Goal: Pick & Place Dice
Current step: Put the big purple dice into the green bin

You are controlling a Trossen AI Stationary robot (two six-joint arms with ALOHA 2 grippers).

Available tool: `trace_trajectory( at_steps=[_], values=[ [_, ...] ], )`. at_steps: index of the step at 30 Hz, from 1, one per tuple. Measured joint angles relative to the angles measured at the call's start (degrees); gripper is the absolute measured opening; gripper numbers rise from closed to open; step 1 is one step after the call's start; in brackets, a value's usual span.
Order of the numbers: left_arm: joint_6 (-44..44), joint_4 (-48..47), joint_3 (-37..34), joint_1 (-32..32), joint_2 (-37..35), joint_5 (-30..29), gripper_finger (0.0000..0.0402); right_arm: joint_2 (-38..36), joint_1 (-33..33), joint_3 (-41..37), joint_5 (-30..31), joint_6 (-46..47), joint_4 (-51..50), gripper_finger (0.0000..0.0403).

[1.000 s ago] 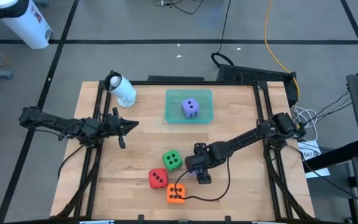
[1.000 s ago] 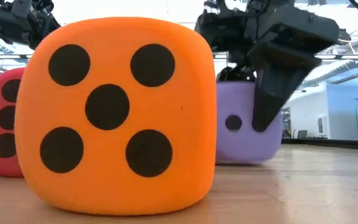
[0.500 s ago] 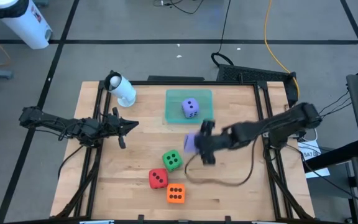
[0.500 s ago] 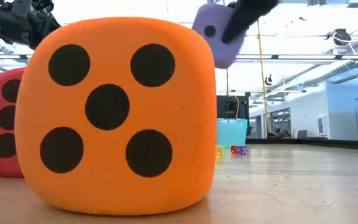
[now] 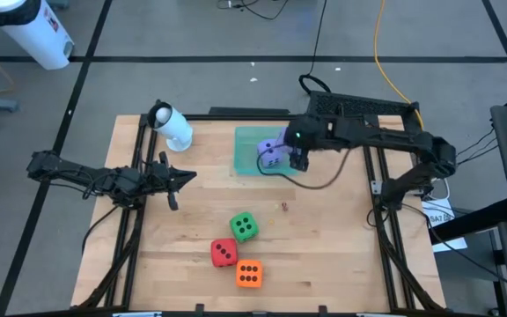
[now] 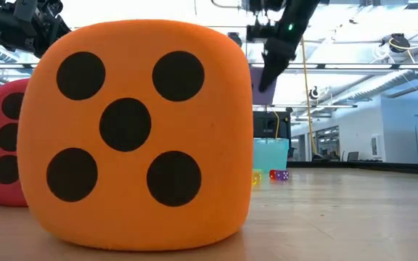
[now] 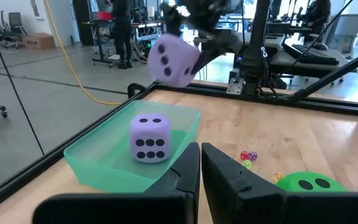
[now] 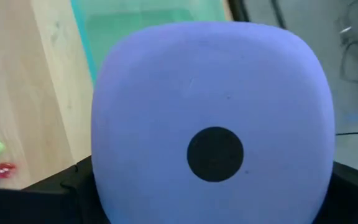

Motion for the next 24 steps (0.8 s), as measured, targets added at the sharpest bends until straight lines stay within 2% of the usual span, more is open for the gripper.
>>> trace_trajectory(
  at_steps=[5,15,24],
  values=[
    [0.1,0.01,0.0,0.0,0.0,-0.02,0.0028,4.21,-3.56,0.02,-1.21,-3.57,0.01,0.0356],
    [0.09,0.01,0.0,0.0,0.0,-0.04,0.0028,12.41,-4.01,0.31,-1.3,-8.99,-1.1,0.0356],
    [0.07,0.01,0.0,0.0,0.0,-0.04,0.0028,14.02,-3.72,-0.14,-5.3,-13.23,-0.69,0.0356]
  ],
)
